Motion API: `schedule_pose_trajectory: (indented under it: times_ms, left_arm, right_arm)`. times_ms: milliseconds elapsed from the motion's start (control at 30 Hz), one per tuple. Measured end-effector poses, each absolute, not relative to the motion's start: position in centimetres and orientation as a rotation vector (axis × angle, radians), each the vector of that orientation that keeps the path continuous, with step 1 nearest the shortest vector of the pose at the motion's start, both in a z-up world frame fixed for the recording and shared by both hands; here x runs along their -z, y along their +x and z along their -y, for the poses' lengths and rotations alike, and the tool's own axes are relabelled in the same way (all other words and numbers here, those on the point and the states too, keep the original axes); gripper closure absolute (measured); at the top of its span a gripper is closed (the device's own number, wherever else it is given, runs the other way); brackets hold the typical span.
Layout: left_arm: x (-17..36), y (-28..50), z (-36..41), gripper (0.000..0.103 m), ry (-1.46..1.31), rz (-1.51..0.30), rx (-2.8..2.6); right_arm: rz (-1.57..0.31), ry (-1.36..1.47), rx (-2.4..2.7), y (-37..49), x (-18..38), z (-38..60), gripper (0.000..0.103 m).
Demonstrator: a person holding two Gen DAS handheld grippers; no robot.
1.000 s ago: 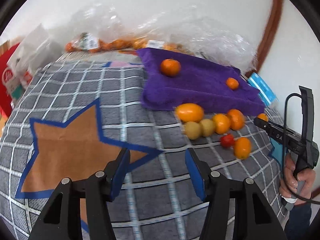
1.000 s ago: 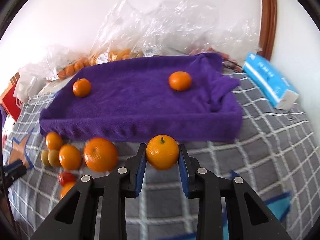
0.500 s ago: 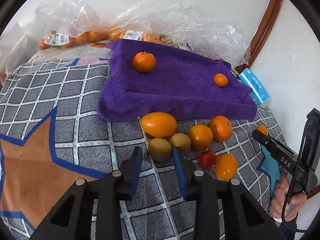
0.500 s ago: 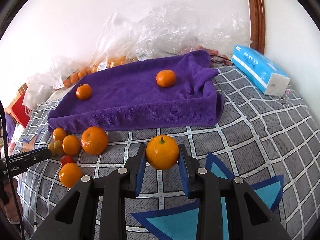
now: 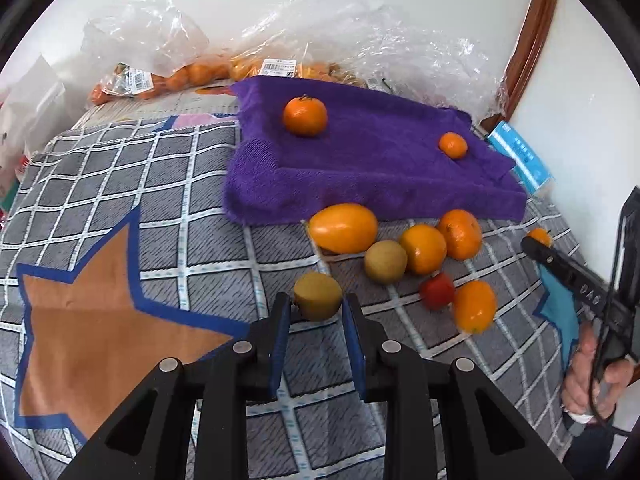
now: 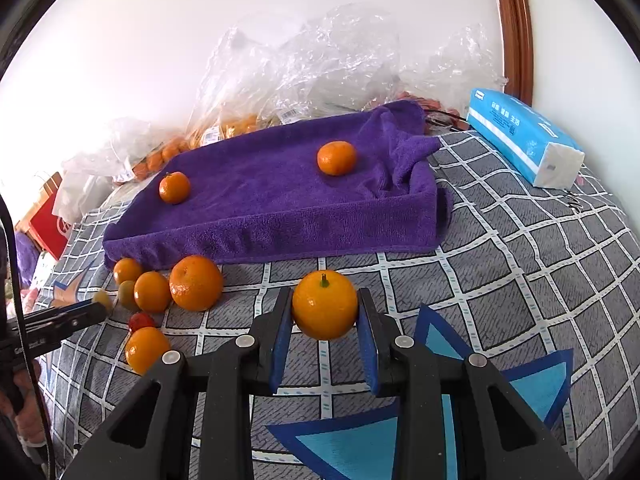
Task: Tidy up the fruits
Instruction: 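Grasp another orange with the right gripper while the left gripper grasps a yellow-green fruit, then lift both held fruits and carry them over the purple towel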
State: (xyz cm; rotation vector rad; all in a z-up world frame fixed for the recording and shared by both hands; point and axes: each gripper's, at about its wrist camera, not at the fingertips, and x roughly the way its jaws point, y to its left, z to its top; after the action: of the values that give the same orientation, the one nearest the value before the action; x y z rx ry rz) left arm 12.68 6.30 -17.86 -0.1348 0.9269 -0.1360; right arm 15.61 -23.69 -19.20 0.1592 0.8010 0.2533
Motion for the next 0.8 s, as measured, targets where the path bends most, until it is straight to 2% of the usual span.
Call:
schedule_pose_trajectory:
  times_ms: [33,100,167,200,233,267,567,800]
  left_arm:
    - [17.9,12.7,-6.3,0.072,-0.133,-0.912,0.14]
    - [17.8,13.1,-6.3,0.053,-0.144,-0.908,0.129]
    - [17.9,13.4,-6.2,0.053,-0.154,-0.901,0.123]
    - [17.9,13.6,-6.1,0.056,-0.149,-0.895,0.114]
    - [18.0,13.6,-5.8,0.063,-0.132,-0.883,0.106]
    - [18.2,13.7,-5.6,0.082,-0.114,-0.885,0.097]
    - [18.3,13.3,-7.2,0.08,-0.242,-0.872,0.186]
    - [18.3,13.3,-7.1,0.08,-0.237,-0.874,0.168]
  right_arm:
    - [-0.803,0.156,-0.253,15.6,19.2,23.6,0.072]
    - [-0.806,0.153,-0.248,15.7,19.2,23.5,0.072]
    - [-0.805,0.156,-0.245,15.7,19.2,23.5,0.072]
    - [-0.805,0.158,-0.243,15.7,19.2,23.6,0.072]
    - [-0.804,0.163,-0.242,15.7,19.2,23.7,0.072]
    - [-0.803,0.166,-0.24,15.7,19.2,23.8,0.072]
    - [-0.81,0.155,-0.232,15.7,19.3,23.6,0.072]
    - [-0.812,0.154,-0.237,15.8,19.4,23.6,0.072]
